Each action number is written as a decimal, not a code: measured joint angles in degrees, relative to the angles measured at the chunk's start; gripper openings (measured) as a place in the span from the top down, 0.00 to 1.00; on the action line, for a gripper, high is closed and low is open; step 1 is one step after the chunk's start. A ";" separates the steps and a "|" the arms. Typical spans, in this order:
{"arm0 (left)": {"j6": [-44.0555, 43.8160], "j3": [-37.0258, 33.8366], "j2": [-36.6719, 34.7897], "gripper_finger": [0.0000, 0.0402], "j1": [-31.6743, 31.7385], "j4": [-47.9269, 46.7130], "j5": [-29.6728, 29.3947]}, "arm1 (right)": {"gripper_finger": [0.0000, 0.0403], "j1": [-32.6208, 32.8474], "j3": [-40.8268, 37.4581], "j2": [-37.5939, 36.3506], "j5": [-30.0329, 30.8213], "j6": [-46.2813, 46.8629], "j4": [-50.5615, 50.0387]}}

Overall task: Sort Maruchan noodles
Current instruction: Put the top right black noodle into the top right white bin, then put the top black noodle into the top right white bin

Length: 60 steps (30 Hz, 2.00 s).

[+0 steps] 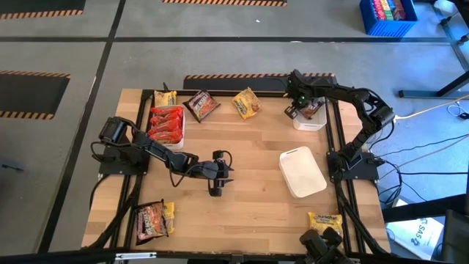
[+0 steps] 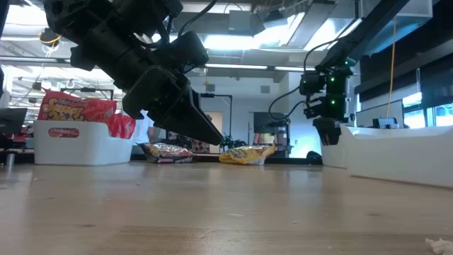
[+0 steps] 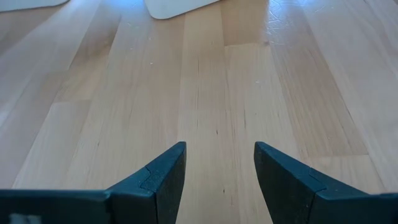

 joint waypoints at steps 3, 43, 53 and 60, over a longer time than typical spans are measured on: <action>0.00 0.00 0.00 0.54 0.00 0.00 0.00 | 0.98 -0.01 0.01 0.00 -0.54 -0.27 0.88; 0.00 0.02 0.00 0.54 0.00 0.44 -0.24 | 0.98 -0.06 -10.97 -8.12 14.01 -1.42 -3.79; 0.03 0.02 0.00 0.54 -0.02 0.57 -0.24 | 0.98 0.14 -11.13 -9.08 17.53 -3.33 -3.40; 1.42 0.02 -0.29 0.54 0.00 0.62 -0.93 | 0.98 7.31 -6.80 -15.75 17.87 4.15 -14.77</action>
